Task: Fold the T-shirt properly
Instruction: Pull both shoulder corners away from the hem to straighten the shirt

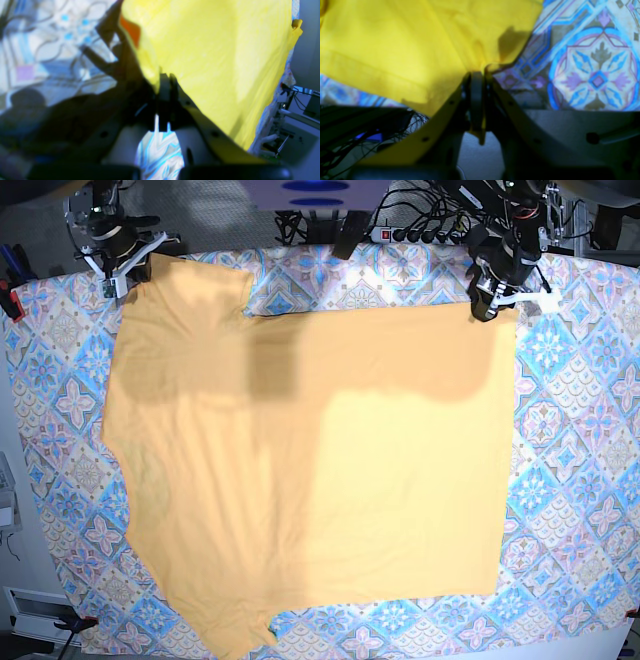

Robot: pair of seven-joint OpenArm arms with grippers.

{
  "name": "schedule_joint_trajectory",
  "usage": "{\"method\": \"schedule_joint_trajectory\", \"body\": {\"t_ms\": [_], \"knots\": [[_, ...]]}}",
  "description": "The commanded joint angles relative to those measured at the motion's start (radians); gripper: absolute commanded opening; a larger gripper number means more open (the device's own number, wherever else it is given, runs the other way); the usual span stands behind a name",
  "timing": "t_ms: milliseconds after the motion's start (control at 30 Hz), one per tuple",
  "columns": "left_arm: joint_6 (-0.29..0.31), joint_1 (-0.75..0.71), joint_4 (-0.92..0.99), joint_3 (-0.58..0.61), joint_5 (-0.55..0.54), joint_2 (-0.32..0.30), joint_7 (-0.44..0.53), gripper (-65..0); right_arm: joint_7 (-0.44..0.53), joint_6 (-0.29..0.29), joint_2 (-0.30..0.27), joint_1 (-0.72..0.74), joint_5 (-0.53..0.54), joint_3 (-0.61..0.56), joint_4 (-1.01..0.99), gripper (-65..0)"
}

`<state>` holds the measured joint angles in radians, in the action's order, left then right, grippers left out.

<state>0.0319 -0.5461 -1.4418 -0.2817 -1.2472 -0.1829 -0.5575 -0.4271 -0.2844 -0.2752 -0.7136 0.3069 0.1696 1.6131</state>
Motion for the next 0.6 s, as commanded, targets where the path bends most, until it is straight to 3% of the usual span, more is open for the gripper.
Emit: {"method": "schedule_joint_trajectory", "body": {"t_ms": [0, 267, 400, 567], "knots": [[-0.034, -0.024, -0.001, -0.004, 0.024, -0.02, -0.011, -65.0, 0.018, 0.0, -0.012, -0.011, 0.004, 0.008, 0.026, -65.0], [-0.03, -0.071, -0.006, -0.004, 0.022, -0.06, -0.011, -65.0, 0.027, 0.0, -0.014, -0.07, 0.004, 0.009, 0.045, -65.0], [0.024, -0.099, -0.006, -0.004, 0.021, -0.085, -0.011, -65.0, 0.055, 0.0, -0.016, -0.111, 0.004, 0.009, 0.059, -65.0], [0.029, -0.131, -0.006, -0.027, 0.024, -0.089, -0.012, -65.0, 0.061, 0.0, -0.016, -0.137, 0.004, 0.009, 0.059, -65.0]]}}
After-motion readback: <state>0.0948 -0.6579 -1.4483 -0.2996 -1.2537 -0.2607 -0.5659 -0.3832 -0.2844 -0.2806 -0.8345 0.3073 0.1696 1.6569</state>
